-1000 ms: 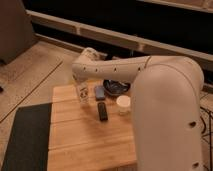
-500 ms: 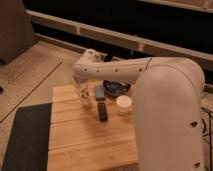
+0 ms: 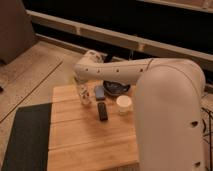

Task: Stand the bottle upright

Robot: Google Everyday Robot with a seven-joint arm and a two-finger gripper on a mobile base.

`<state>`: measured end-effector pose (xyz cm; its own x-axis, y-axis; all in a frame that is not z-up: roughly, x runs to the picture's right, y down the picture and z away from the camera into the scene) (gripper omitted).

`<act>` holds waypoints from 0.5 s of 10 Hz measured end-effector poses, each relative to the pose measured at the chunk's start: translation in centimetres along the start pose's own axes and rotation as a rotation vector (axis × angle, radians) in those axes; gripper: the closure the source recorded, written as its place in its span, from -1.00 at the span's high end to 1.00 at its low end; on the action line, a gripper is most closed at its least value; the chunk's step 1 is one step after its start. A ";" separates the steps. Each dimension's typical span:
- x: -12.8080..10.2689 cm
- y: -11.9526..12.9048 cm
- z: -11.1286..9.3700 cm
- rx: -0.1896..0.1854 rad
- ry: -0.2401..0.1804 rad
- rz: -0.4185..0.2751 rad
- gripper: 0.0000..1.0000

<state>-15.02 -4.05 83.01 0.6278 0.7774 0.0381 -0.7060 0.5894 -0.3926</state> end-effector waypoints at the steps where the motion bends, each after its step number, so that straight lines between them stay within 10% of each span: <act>1: 0.0 -0.1 0.0 -0.001 0.000 0.000 -0.87; 5: -0.5 -0.3 -0.6 0.002 -0.023 0.014 -0.87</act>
<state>-14.92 -4.73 82.52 0.6097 0.7908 0.0541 -0.7158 0.5786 -0.3911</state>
